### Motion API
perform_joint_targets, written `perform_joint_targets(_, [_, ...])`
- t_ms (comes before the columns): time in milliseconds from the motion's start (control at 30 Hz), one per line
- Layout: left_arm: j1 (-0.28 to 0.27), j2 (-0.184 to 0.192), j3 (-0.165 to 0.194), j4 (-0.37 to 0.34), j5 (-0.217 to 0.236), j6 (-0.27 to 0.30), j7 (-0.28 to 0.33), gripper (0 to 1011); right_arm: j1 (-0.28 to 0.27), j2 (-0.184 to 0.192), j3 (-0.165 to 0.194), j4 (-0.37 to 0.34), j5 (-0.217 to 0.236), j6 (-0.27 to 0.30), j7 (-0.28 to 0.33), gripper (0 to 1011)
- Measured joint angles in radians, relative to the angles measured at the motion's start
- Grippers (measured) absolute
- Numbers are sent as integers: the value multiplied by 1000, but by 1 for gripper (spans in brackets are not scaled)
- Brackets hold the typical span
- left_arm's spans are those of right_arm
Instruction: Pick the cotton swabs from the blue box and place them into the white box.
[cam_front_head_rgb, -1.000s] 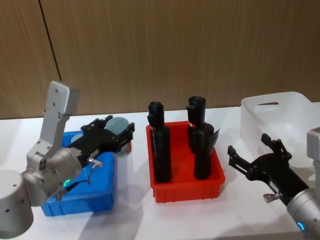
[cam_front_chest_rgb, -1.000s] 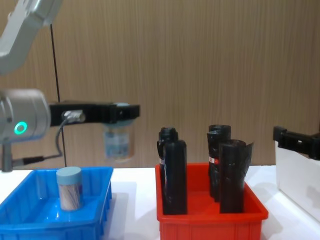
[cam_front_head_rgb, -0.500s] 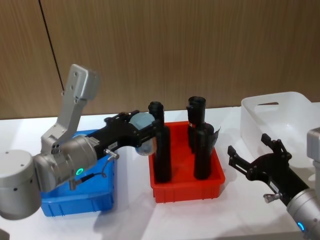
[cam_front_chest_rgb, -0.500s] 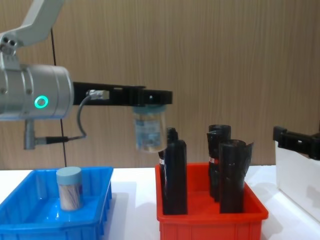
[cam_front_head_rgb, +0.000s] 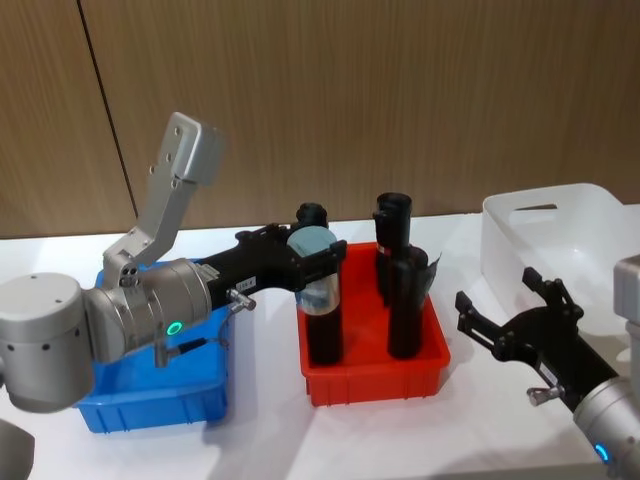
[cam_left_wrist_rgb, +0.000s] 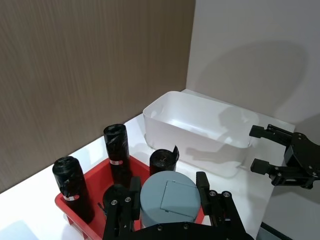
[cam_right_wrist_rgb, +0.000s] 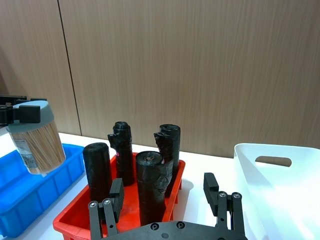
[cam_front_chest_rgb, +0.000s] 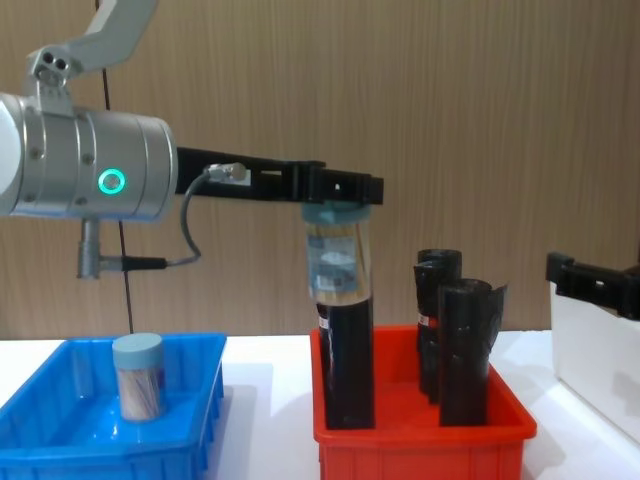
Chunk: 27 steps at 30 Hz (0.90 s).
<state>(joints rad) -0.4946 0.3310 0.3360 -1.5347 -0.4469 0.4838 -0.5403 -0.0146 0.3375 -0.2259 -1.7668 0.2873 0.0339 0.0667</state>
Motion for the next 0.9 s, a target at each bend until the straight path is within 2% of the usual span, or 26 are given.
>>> perform_joint_targets(467, [-19,-8,4,13,1,21,-29,670,3,3,2,-1,0,7,23,1001])
perform_joint_targets(900, [-25,-11,5,17,1,28,-38,670,26,12,3,6,28,51,147,1002])
